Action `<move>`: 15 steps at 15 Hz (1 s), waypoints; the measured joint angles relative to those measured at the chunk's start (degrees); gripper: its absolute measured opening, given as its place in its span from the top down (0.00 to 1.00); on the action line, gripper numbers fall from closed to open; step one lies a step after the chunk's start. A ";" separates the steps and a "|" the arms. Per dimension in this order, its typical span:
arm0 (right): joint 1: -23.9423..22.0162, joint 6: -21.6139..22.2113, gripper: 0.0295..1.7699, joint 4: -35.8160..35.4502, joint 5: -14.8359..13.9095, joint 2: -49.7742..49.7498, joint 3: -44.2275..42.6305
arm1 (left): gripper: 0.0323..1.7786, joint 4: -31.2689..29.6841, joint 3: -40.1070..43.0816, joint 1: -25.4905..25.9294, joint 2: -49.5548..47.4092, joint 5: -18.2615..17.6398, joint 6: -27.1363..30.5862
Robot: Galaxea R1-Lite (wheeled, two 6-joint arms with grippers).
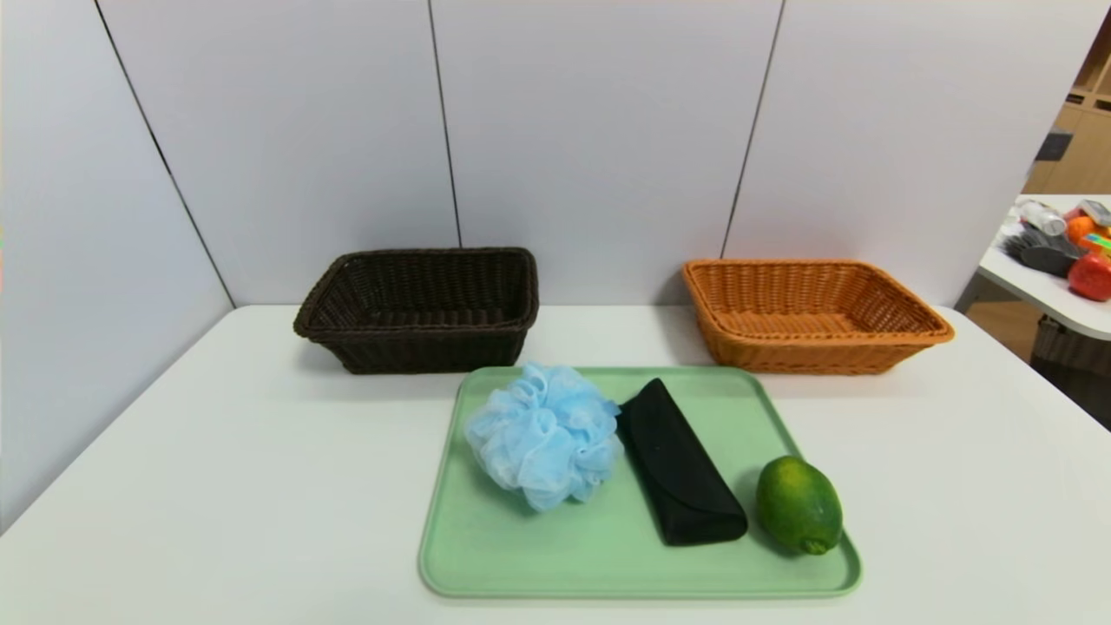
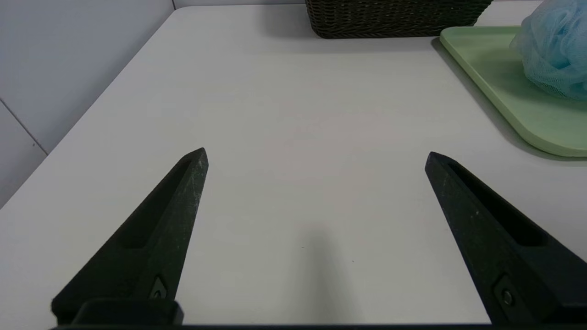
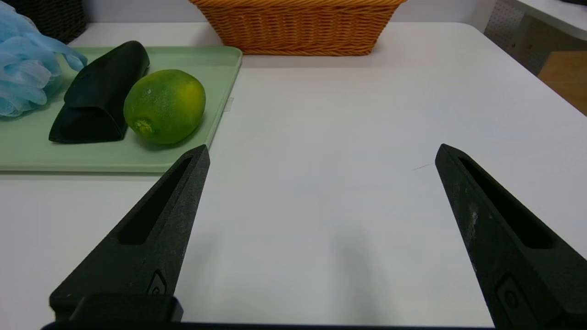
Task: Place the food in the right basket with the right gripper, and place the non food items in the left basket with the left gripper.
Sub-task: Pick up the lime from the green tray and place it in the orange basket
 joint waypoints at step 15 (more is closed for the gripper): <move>0.00 -1.61 0.04 24.11 1.56 3.99 -24.92 | 0.05 14.36 -18.02 0.00 2.30 -3.24 8.05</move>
